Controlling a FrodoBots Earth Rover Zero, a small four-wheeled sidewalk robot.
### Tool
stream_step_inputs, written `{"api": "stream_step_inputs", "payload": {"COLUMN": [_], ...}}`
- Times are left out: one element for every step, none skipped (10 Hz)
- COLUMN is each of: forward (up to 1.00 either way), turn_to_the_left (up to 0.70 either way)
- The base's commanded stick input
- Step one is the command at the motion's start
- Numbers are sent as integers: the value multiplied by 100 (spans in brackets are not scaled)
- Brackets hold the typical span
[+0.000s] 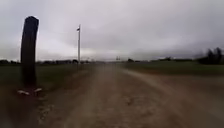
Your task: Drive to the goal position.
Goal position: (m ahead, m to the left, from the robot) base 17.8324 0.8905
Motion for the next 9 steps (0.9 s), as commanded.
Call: {"api": "stream_step_inputs", "payload": {"forward": [85,85,85,85,85,85,85,85,85], "turn_to_the_left": [-2,-12,-33,-33,-33,-18,-4,0,0]}}
